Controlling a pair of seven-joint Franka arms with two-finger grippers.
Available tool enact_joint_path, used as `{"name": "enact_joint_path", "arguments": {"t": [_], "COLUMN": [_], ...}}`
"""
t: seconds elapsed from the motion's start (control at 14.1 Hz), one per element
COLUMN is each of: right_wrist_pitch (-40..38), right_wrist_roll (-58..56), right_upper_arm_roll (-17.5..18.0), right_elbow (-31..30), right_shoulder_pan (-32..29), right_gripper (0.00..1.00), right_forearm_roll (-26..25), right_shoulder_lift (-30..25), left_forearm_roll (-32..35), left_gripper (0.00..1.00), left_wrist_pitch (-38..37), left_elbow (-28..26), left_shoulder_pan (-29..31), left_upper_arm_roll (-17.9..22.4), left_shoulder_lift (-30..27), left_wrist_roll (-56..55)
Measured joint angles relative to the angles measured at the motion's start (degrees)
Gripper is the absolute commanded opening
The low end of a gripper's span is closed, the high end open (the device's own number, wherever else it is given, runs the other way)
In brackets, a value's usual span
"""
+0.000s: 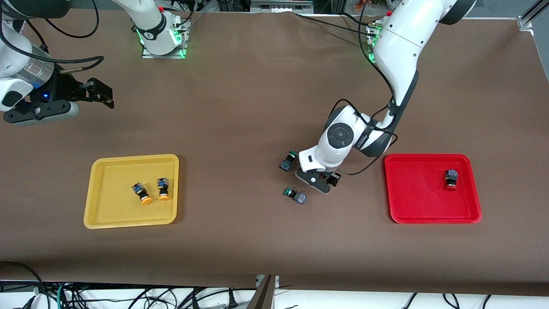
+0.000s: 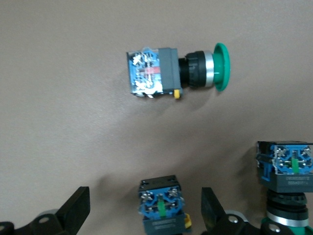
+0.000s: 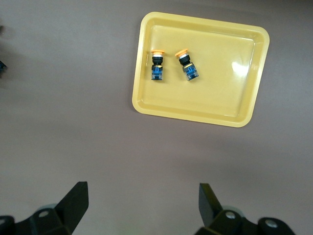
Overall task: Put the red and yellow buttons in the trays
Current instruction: 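Return the right gripper to rest while the left gripper reaches the second red button, then grasp the second red button with the left gripper, then carry the red button into the red tray and open the left gripper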
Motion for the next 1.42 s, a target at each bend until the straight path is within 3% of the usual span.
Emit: {"name": "enact_joint_path", "arguments": {"t": [0.21, 0.28, 0.43, 0.57, 0.99, 1.42], "right_wrist_pitch": [0.4, 0.4, 0.4, 0.5, 0.6, 0.7], "right_wrist_roll": [-0.1, -0.2, -0.2, -0.2, -0.1, -0.1], "right_upper_arm_roll": [0.1, 0.1, 0.2, 0.2, 0.1, 0.1], "right_elbow": [0.6, 0.8, 1.0, 1.4, 1.6, 1.6], "right_shoulder_pan": [0.0, 0.0, 0.0, 0.0, -0.1, -0.1], "right_gripper": [1.00, 1.00, 1.00, 1.00, 1.00, 1.00], "right_forearm_roll": [0.0, 0.0, 0.0, 0.0, -0.2, -0.2], "right_shoulder_lift": [0.2, 0.4, 0.8, 1.4, 2.2, 2.2], "left_forearm_roll": [0.0, 0.0, 0.0, 0.0, 0.0, 0.0], "left_gripper": [1.00, 0.95, 0.33, 0.00, 0.00, 0.00], "left_wrist_pitch": [0.0, 0.0, 0.0, 0.0, -1.1, -16.3], "left_elbow": [-0.5, -0.8, -1.6, -1.7, -1.0, -0.4], "left_shoulder_pan": [-0.3, -0.3, -0.3, -0.4, 0.2, 12.3], "left_upper_arm_roll": [0.1, 0.1, 0.1, 0.1, 0.5, 1.3], "left_shoulder_lift": [0.4, 0.6, 0.6, 0.6, -1.0, -9.6], "left_wrist_roll": [-0.6, -0.9, -2.5, -3.9, -6.2, -3.0]}}
